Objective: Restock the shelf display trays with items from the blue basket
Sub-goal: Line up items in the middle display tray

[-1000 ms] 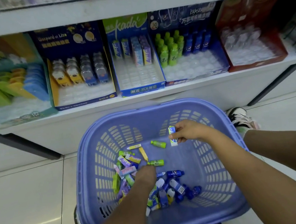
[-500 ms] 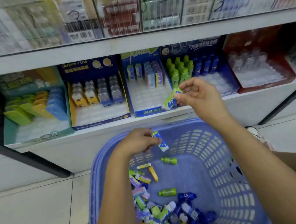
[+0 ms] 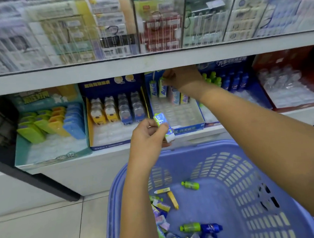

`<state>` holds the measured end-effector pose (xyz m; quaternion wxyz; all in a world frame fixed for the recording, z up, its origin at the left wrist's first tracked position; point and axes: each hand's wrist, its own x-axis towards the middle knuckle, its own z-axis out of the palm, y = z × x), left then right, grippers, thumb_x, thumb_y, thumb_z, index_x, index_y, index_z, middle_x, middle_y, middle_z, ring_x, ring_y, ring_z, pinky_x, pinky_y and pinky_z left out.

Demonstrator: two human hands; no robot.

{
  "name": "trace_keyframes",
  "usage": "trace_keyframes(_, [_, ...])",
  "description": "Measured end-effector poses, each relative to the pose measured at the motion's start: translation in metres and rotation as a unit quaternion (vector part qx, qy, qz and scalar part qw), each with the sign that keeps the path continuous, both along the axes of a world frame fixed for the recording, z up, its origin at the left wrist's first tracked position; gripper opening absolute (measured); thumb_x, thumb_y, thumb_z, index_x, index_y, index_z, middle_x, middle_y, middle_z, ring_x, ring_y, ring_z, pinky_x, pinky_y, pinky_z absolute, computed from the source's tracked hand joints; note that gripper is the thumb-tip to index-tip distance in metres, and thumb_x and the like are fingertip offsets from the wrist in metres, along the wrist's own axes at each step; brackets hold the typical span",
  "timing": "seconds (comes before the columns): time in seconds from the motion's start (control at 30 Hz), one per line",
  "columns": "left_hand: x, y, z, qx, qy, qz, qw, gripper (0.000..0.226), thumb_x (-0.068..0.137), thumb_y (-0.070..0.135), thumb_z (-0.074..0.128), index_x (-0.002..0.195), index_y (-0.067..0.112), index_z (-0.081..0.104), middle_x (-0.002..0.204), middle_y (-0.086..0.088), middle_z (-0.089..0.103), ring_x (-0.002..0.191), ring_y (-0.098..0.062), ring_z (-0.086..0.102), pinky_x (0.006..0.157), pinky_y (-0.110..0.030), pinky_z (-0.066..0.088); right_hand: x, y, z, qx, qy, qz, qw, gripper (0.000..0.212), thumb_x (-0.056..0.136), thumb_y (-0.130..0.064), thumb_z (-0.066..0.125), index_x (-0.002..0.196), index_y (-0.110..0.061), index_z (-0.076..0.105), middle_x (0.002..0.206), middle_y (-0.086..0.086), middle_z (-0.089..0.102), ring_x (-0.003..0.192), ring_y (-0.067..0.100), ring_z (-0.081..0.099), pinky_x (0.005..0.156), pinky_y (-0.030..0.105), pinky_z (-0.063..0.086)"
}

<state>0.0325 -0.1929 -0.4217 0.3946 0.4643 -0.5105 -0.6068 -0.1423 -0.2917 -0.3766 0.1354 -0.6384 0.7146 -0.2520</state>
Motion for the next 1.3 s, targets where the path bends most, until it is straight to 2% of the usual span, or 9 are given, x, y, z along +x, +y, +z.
trace_keyframes(0.17, [0.002, -0.003, -0.002, 0.009, 0.026, 0.006, 1.000, 0.024, 0.092, 0.022, 0.059, 0.108, 0.004, 0.057, 0.097, -0.019, 0.068, 0.060, -0.017, 0.070, 0.050, -0.022, 0.052, -0.005, -0.012, 0.007, 0.041, -0.039, 0.031, 0.998, 0.024, 0.090, -0.018, 0.058, 0.067, -0.022, 0.053, 0.070, -0.007, 0.052, 0.073, 0.014, 0.049, 0.074, 0.029, 0.041])
trace_keyframes(0.33, [0.001, -0.004, -0.004, -0.020, 0.029, 0.003, 0.999, 0.008, 0.090, 0.012, 0.062, 0.094, 0.019, 0.061, 0.082, -0.001, 0.069, 0.061, -0.014, 0.069, 0.055, -0.020, 0.054, -0.007, -0.016, -0.002, 0.048, 0.027, 0.028, 0.998, 0.015, 0.083, -0.017, 0.067, 0.097, -0.011, 0.066, 0.108, 0.005, 0.064, 0.102, 0.021, 0.057, 0.089, 0.032, 0.044])
trace_keyframes(0.6, [-0.004, -0.001, -0.001, -0.073, -0.001, 0.053, 0.996, 0.017, 0.090, 0.016, 0.062, 0.087, 0.032, 0.063, 0.073, 0.008, 0.066, 0.063, -0.007, 0.067, 0.064, -0.018, 0.055, 0.001, -0.003, 0.004, 0.055, 0.136, 0.029, 0.989, 0.029, 0.092, -0.025, 0.055, 0.110, -0.004, 0.064, 0.115, 0.011, 0.065, 0.106, 0.027, 0.058, 0.092, 0.034, 0.047])
trace_keyframes(0.7, [-0.007, 0.000, -0.001, -0.105, -0.015, 0.060, 0.993, 0.015, 0.092, 0.017, 0.059, 0.096, 0.031, 0.063, 0.073, 0.010, 0.063, 0.060, -0.002, 0.062, 0.061, -0.014, 0.052, 0.006, 0.033, 0.012, 0.022, -0.039, 0.047, 0.998, 0.015, 0.089, -0.029, 0.061, 0.097, -0.019, 0.069, 0.092, -0.001, 0.069, 0.083, 0.013, 0.061, 0.063, 0.008, 0.044])
trace_keyframes(0.77, [-0.008, 0.000, -0.001, -0.128, -0.034, 0.055, 0.990, 0.022, 0.092, 0.019, 0.058, 0.094, 0.040, 0.062, 0.072, 0.011, 0.062, 0.064, -0.005, 0.062, 0.065, -0.023, 0.054, 0.012, 0.061, 0.016, 0.074, -0.213, 0.128, 0.966, 0.009, 0.087, -0.024, 0.066, 0.090, -0.017, 0.069, 0.072, -0.005, 0.068, 0.065, 0.006, 0.061, 0.055, 0.008, 0.046])
trace_keyframes(0.83, [-0.011, 0.001, -0.001, -0.142, -0.051, 0.046, 0.987, 0.029, 0.093, 0.020, 0.057, 0.088, 0.048, 0.059, 0.072, 0.012, 0.063, 0.071, -0.016, 0.062, 0.072, -0.035, 0.055, 0.012, 0.078, 0.016, 0.099, -0.257, 0.176, 0.945, 0.006, 0.083, -0.011, 0.069, 0.088, -0.011, 0.067, 0.068, -0.005, 0.066, 0.058, 0.000, 0.061, 0.059, 0.011, 0.049])
trace_keyframes(1.0, [-0.019, 0.004, -0.003, -0.193, -0.157, 0.056, 0.967, 0.034, 0.095, 0.022, 0.053, 0.129, 0.020, 0.055, 0.110, 0.009, 0.064, 0.098, 0.004, 0.059, 0.089, -0.019, 0.048, 0.002, 0.064, 0.021, -0.002, -0.236, 0.051, 0.970, 0.018, 0.077, -0.011, 0.075, 0.088, -0.016, 0.062, 0.082, -0.003, 0.062, 0.068, 0.003, 0.061, 0.066, 0.014, 0.050])
trace_keyframes(1.1, [-0.026, 0.008, -0.004, -0.248, -0.286, -0.017, 0.925, 0.046, 0.097, 0.025, 0.049, 0.141, 0.017, 0.042, 0.141, 0.002, 0.047, 0.128, -0.012, 0.044, 0.102, -0.018, 0.031, 0.000, 0.036, 0.017, -0.034, -0.157, -0.051, 0.986, 0.016, 0.083, -0.024, 0.070, 0.090, -0.013, 0.062, 0.090, 0.003, 0.061, 0.084, 0.012, 0.055, 0.073, 0.024, 0.044])
trace_keyframes(1.3, [-0.034, 0.013, -0.012, -0.271, -0.394, -0.098, 0.873, 0.051, 0.097, 0.026, 0.047, 0.145, 0.012, 0.036, 0.153, 0.001, 0.030, 0.142, -0.012, 0.020, 0.113, -0.019, 0.013, 0.014, -0.002, -0.008, -0.017, -0.114, 0.019, 0.993, 0.018, 0.086, -0.010, 0.065, 0.099, 0.003, 0.065, 0.101, 0.019, 0.067, 0.098, 0.027, 0.062, 0.090, 0.032, 0.046])
